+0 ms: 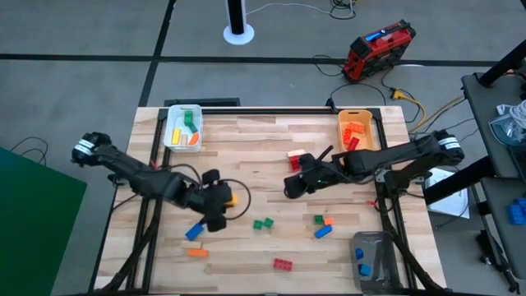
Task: Sort blocks by size
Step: Put the big yellow game piece into the yellow bin, then put the bottom small red game piece into the black bin
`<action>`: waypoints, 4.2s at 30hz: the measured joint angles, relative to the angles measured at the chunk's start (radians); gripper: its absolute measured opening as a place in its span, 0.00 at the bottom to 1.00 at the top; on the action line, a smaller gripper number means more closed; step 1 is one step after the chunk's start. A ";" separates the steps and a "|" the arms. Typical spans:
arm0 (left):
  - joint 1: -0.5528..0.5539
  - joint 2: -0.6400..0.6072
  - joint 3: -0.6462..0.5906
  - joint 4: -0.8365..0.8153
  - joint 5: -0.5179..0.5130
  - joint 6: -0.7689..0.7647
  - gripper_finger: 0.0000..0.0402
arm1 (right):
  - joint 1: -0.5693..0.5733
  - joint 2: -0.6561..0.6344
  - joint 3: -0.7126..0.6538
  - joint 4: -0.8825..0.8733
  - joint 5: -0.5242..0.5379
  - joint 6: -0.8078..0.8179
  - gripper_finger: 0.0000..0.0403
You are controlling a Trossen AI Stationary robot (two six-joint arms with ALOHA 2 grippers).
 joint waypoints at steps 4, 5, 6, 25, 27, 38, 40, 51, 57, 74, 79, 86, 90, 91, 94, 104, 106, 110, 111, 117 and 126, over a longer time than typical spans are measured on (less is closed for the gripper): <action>0.036 0.016 0.018 0.084 -0.001 0.074 0.28 | -0.006 0.044 0.009 0.119 -0.007 -0.009 0.03; 0.044 0.021 0.023 0.102 -0.001 0.091 0.28 | -0.008 0.055 0.012 0.141 -0.009 -0.011 0.03; 0.052 0.024 0.026 0.118 -0.001 0.105 0.28 | -0.009 0.068 0.018 0.153 -0.010 -0.017 0.03; 0.114 0.113 0.140 0.171 0.000 0.285 0.30 | -0.028 0.252 0.248 0.165 -0.053 -0.127 0.47; 0.117 0.118 0.158 0.174 0.000 0.289 0.30 | -0.031 0.267 0.263 0.164 -0.081 -0.134 0.52; 0.121 0.138 0.220 0.170 0.000 0.329 0.31 | -0.032 0.300 0.301 0.170 -0.113 -0.169 0.49; 0.121 0.138 0.223 0.169 0.000 0.329 0.31 | -0.032 0.298 0.301 0.165 -0.113 -0.171 0.41; 0.120 0.136 0.255 0.099 -0.049 0.267 0.48 | -0.045 0.291 0.301 0.144 -0.113 -0.204 0.21; 0.121 0.134 0.296 -0.039 -0.067 0.253 0.58 | -0.100 0.252 0.301 -0.107 -0.123 -0.231 0.21; 0.121 0.129 0.290 -0.119 -0.062 0.154 0.60 | -0.674 0.060 0.302 -0.888 0.199 -0.517 0.21; 0.121 0.130 0.289 -0.119 -0.062 0.149 0.58 | -0.849 0.067 0.293 -0.900 0.207 -0.610 0.21; 0.121 0.130 0.289 -0.119 -0.062 0.115 0.57 | -0.959 0.122 0.276 -0.908 0.204 -0.671 0.23; 0.121 0.131 0.288 -0.119 -0.062 0.100 0.57 | -0.965 0.156 0.276 -0.905 0.211 -0.683 0.35; 0.121 0.131 0.288 -0.119 -0.062 0.099 0.57 | -0.965 0.163 0.276 -0.904 0.223 -0.684 0.37; 0.121 0.131 0.288 -0.119 -0.062 0.095 0.57 | -0.965 0.175 0.276 -0.903 0.243 -0.684 0.41; 0.121 0.132 0.287 -0.119 -0.061 0.091 0.57 | -0.953 0.165 0.276 -0.894 0.248 -0.709 0.30; 0.121 0.132 0.287 -0.119 -0.061 0.091 0.57 | -0.940 0.163 0.276 -0.886 0.226 -0.710 0.26; 0.121 0.132 0.287 -0.119 -0.061 0.092 0.57 | -0.890 0.153 0.276 -0.836 0.144 -0.709 0.17; 0.121 0.132 0.287 -0.119 -0.061 0.093 0.57 | -0.872 0.152 0.276 -0.813 0.125 -0.707 0.14; 0.121 0.132 0.287 -0.119 -0.066 0.097 0.57 | -0.709 0.152 0.276 -0.652 0.049 -0.656 0.03; 0.128 0.132 0.287 -0.120 -0.079 0.105 0.57 | -0.433 0.223 0.276 -0.497 0.042 -0.531 0.03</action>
